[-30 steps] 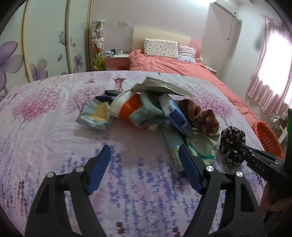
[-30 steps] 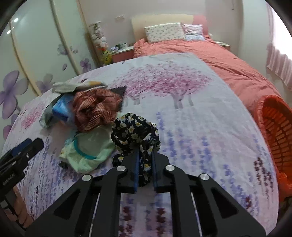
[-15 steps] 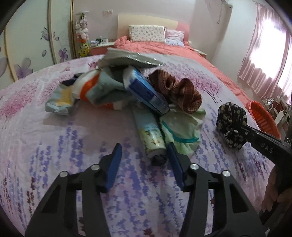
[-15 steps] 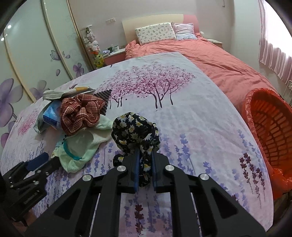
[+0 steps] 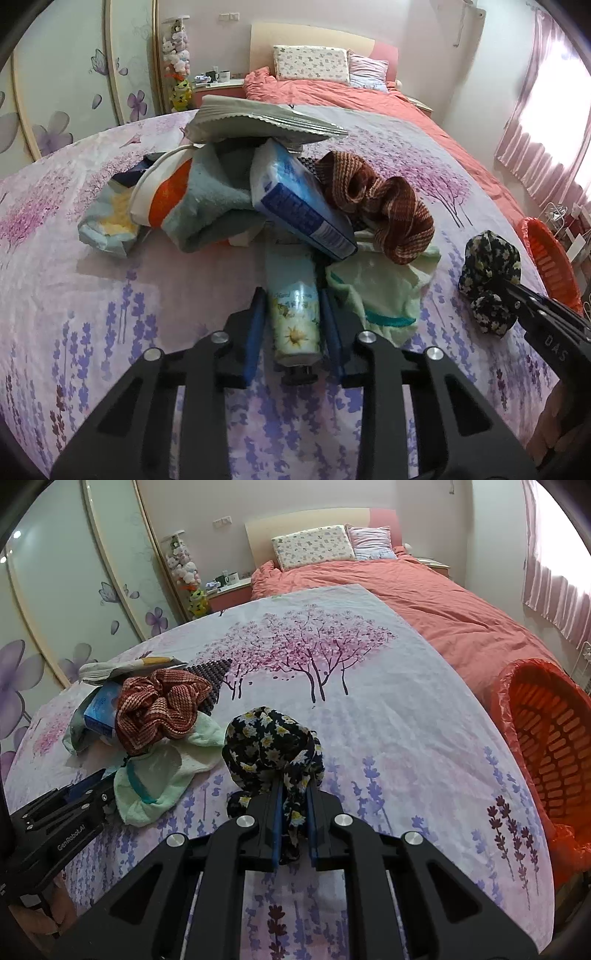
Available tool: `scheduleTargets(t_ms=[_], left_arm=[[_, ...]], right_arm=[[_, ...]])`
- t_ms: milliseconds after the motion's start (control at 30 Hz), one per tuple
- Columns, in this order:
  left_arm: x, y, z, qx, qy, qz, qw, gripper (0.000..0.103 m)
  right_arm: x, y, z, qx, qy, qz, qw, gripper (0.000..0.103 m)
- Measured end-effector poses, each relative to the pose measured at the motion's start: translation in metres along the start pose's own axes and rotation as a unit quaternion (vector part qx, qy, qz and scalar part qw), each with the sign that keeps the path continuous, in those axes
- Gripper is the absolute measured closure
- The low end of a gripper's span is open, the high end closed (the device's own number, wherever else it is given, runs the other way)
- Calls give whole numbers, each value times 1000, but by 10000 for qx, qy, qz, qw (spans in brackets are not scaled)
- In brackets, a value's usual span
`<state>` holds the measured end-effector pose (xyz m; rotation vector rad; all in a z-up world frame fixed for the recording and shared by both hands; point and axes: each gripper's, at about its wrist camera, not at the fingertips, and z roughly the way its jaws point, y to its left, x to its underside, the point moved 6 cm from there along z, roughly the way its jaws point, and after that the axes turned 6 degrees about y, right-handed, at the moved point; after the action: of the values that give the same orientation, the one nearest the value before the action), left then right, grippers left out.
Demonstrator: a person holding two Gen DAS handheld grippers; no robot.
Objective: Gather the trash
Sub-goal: 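Grasp the lotion tube with the left gripper while the right gripper holds the black scrunchie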
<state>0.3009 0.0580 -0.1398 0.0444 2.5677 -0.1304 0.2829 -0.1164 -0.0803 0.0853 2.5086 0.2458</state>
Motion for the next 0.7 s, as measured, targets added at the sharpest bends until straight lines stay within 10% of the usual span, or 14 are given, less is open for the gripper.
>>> scheduleTargets(t_ms=[700], left_arm=[[-5,5,2,84,-13,-80,9999,72]], right_arm=[[-1,-5,7,-60,101,49,9999,88]])
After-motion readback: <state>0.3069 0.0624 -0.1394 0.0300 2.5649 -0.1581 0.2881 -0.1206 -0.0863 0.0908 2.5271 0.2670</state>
